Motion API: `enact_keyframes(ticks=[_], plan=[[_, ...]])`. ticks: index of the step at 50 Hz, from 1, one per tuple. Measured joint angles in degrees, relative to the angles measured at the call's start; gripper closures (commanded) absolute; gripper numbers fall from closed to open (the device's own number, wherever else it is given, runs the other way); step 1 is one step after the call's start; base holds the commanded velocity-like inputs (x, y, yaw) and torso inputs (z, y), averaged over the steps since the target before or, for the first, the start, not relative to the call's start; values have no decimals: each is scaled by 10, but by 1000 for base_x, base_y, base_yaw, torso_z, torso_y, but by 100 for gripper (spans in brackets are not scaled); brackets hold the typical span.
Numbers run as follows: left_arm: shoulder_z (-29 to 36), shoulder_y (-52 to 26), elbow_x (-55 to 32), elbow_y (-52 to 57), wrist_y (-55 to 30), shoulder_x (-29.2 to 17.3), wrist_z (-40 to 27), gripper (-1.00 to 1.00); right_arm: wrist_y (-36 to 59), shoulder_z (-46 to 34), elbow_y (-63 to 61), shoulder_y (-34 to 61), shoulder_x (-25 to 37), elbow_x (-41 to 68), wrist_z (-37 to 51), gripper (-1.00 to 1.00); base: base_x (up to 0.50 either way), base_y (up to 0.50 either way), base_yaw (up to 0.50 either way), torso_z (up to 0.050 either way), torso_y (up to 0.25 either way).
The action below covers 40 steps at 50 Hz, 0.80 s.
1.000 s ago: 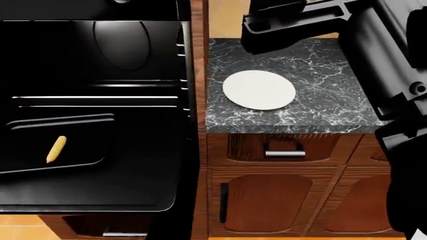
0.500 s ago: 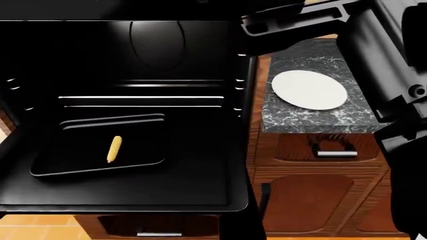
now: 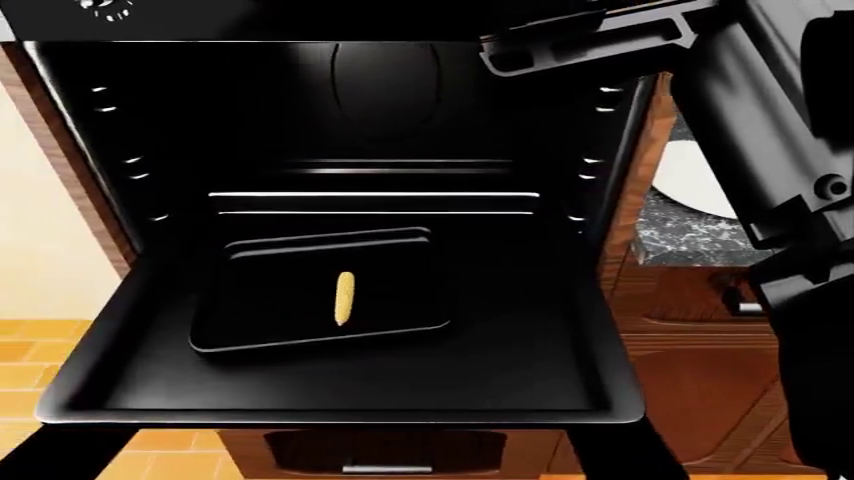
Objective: Pick the corn from the oven and place it on the plate on the counter.
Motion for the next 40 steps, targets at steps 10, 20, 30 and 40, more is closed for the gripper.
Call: enact_keyframes(ticks=[10,20,30,40], plan=[[6,-1,-2,3,6,-4,-2,-100,-6,-5,0,1,1,-3,-3,-100,-1,500,0,0,0],[10,1,-1,6,11,-5,-1,-100,-10,-9,-1,-1,2,-10,-10,-100,-1,500,0,0,0],[13,1,-1,7,16,-9,1,-100,-15,-13,-1,0,5,-12,-12,-100,-1,500,0,0,0],[16,2,4,8,19,-11,4,-100,-23,-11,-3,-7,4,-26,-19,-100,234,-42,0,0,0]])
